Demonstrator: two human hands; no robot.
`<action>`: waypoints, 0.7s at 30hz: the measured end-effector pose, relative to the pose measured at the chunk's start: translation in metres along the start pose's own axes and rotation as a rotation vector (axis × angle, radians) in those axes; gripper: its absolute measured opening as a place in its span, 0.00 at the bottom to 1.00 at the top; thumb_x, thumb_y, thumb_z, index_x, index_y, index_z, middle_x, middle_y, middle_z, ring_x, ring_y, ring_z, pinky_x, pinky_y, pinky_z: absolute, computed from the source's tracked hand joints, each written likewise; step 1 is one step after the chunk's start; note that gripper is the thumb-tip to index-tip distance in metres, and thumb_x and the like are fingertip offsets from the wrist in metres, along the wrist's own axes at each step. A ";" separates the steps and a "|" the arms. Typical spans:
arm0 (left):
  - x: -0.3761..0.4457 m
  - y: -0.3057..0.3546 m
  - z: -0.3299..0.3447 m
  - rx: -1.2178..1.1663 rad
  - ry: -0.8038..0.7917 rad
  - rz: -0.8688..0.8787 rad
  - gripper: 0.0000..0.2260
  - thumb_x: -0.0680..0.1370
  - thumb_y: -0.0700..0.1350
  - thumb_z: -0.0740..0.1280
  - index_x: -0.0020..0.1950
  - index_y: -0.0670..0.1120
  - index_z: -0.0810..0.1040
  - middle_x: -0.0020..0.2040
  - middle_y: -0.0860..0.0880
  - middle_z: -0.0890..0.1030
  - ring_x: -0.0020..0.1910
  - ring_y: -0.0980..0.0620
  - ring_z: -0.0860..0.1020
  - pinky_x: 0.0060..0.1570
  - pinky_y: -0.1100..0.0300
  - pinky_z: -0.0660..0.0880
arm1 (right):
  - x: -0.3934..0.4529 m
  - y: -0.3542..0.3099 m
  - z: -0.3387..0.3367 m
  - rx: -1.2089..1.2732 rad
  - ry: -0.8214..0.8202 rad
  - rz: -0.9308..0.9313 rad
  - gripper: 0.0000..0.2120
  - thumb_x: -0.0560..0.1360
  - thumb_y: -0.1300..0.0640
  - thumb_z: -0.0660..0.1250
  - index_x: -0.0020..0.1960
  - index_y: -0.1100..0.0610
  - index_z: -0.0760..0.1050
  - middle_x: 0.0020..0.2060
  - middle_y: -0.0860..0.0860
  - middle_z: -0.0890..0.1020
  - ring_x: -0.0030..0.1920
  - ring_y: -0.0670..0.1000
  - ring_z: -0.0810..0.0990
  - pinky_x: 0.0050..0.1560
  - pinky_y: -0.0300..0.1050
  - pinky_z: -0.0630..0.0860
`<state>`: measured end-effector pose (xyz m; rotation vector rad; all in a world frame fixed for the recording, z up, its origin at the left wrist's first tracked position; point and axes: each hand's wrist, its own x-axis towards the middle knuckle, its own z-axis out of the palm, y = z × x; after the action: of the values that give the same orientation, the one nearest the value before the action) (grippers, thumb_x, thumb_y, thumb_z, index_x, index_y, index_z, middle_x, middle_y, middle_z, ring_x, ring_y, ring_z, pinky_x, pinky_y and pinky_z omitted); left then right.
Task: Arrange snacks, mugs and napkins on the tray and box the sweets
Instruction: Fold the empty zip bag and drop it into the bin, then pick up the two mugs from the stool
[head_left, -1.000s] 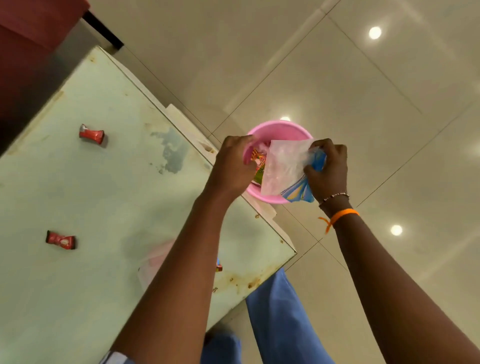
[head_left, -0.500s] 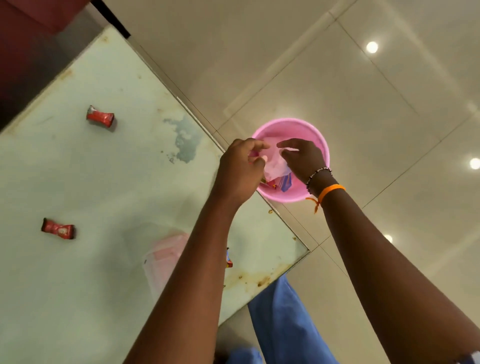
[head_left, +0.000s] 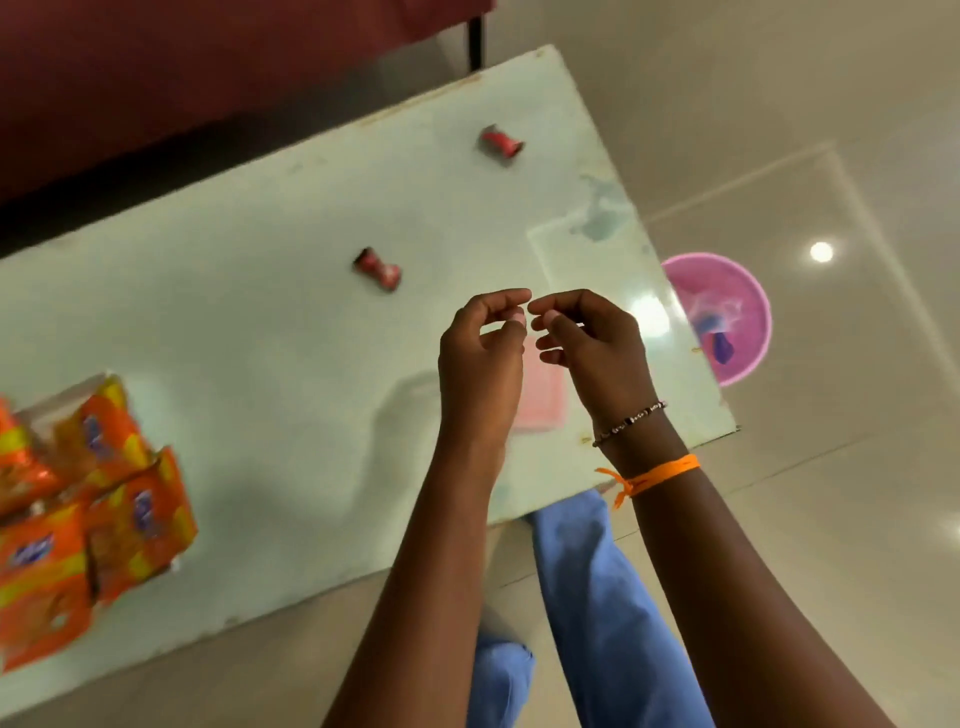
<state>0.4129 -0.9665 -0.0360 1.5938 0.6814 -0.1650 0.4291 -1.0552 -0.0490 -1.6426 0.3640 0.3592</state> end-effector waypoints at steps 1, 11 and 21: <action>-0.012 -0.005 -0.027 -0.035 0.033 0.000 0.12 0.76 0.37 0.61 0.46 0.53 0.78 0.46 0.57 0.79 0.51 0.51 0.79 0.55 0.52 0.77 | -0.019 0.000 0.022 -0.004 -0.038 -0.008 0.16 0.74 0.68 0.58 0.38 0.50 0.75 0.34 0.49 0.78 0.32 0.47 0.76 0.34 0.34 0.73; -0.125 -0.077 -0.292 -0.217 0.358 -0.004 0.11 0.77 0.38 0.61 0.45 0.53 0.77 0.45 0.52 0.78 0.43 0.53 0.77 0.47 0.60 0.77 | -0.190 0.017 0.236 -0.123 -0.371 -0.043 0.11 0.75 0.66 0.59 0.41 0.55 0.77 0.31 0.49 0.76 0.26 0.40 0.71 0.29 0.32 0.69; -0.158 -0.134 -0.485 -0.462 0.669 -0.110 0.09 0.77 0.36 0.60 0.47 0.48 0.78 0.44 0.47 0.78 0.38 0.56 0.76 0.43 0.63 0.76 | -0.268 0.033 0.427 -0.243 -0.715 -0.078 0.09 0.75 0.68 0.59 0.42 0.59 0.76 0.30 0.49 0.75 0.24 0.36 0.73 0.26 0.28 0.67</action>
<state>0.0784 -0.5609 0.0028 1.1476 1.2233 0.4412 0.1656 -0.6269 -0.0037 -1.6354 -0.2920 0.9193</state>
